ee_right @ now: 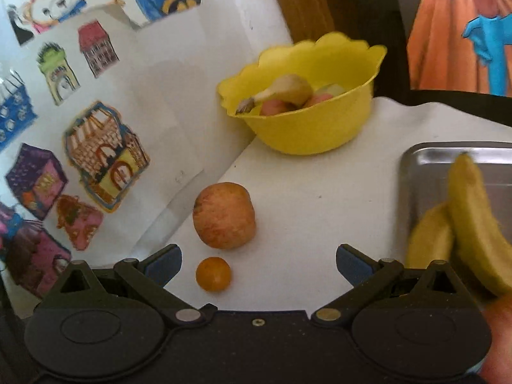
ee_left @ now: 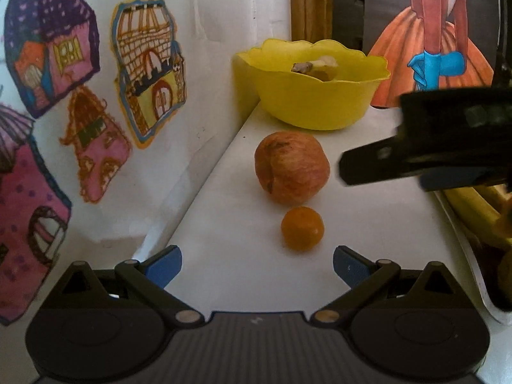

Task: Organize fruits
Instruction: 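Move the left tool to the small orange while the right tool approaches the apple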

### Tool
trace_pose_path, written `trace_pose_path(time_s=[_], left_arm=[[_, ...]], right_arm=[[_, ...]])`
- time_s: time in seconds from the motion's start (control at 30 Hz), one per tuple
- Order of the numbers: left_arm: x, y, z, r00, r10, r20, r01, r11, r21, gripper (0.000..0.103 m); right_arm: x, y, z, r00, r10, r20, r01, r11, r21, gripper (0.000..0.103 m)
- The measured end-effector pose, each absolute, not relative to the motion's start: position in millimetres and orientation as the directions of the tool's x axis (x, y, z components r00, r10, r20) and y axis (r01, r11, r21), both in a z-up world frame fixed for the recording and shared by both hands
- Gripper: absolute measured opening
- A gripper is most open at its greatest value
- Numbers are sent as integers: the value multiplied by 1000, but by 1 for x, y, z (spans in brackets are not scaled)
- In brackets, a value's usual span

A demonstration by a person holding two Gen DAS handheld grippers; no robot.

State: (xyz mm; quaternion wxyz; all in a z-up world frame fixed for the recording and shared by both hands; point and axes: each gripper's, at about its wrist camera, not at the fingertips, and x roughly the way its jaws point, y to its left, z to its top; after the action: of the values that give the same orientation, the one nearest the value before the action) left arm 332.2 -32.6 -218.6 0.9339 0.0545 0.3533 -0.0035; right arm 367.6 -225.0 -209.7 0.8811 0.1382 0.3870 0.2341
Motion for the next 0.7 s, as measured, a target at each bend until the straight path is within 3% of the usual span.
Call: trace_pose_path(time_s=[0.4,0.57,0.7], left_arm=[[343,-43,-230,745,-14,-667,107,989,98,102],[349,-48,-230,750,-41,-661,133,987,89,102],[349,-54,-231,750,-52,-660,155,983,99,98]], right_arm=[[407,-166,-215,523,559,-643,-469,819,331,102],[431,-153,-217,461,572,-679,-521,793,314,86],[441,-151,-216,424,577,-698,-539,780,317,84]])
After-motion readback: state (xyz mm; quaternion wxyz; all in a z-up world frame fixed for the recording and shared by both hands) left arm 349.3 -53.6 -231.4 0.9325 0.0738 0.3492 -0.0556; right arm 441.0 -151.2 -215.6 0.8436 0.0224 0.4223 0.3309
